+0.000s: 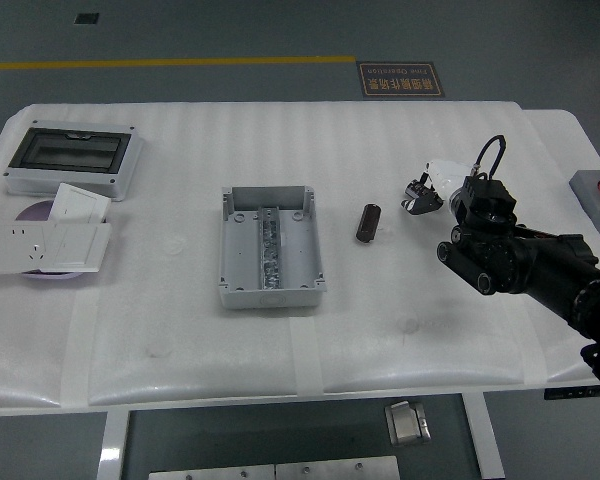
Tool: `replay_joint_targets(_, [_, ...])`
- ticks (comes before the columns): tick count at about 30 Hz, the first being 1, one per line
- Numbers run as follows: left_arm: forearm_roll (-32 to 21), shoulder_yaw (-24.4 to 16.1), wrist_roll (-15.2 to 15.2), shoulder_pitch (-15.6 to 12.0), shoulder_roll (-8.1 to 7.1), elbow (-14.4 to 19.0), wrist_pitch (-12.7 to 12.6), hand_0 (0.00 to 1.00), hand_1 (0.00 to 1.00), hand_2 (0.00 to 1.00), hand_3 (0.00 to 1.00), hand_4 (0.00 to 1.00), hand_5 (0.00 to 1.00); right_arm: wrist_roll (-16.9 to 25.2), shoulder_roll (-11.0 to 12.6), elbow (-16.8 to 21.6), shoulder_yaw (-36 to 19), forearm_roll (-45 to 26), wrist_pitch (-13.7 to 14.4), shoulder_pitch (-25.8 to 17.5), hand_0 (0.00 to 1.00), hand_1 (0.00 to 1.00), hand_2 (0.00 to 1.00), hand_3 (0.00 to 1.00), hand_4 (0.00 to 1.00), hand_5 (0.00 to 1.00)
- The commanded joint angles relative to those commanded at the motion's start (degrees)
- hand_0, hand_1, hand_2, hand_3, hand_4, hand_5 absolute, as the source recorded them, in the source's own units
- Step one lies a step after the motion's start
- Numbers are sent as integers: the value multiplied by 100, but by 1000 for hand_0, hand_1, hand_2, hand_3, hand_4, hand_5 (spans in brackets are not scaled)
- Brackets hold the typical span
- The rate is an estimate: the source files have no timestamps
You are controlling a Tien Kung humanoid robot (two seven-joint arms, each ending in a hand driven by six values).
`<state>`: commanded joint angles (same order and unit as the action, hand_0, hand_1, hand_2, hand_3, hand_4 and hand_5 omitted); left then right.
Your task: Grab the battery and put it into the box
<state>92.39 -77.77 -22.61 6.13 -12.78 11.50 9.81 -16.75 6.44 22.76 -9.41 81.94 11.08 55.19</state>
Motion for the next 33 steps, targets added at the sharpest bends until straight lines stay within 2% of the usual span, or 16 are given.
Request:
replay_joint_targets(4, [-31, 37, 19, 2, -3, -7, 1, 581, 648, 506, 569, 585, 33, 12, -12, -15, -26, 12, 19, -26, 247, 440, 511, 655, 505, 208])
replay_joint_targets(5, [-40, 46, 24, 2, -4, -9, 0, 577, 648, 505, 568, 590, 32, 15, -14, -18, -30, 12, 25, -32, 235, 437, 513, 657, 465, 161])
replay_joint_targets(15, [-182, 173, 81, 11, -2, -33, -21, 572, 647, 506, 569, 590, 31, 46, -40, -23, -66, -36, 80, -108, 230, 434, 502, 657, 465, 162])
replay_joint_targets(21, [-198, 181, 95, 6, -4, -35, -38, 570, 647, 506, 570, 594, 31, 114, 20, 82, 103, -244, 262, -114, 228, 433, 501, 657, 466, 162])
replay_joint_targets(27, [-174, 134, 95, -18, 6, -29, -65, 568, 647, 507, 571, 591, 31, 200, 348, 646, 559, -698, 796, -114, 227, 429, 492, 657, 470, 161])
replay_joint_targets(33, [-158, 98, 94, -50, 11, -24, -90, 564, 646, 507, 570, 591, 32, 83, 670, 1475, -166, -39, 926, -324, 225, 424, 482, 653, 482, 176])
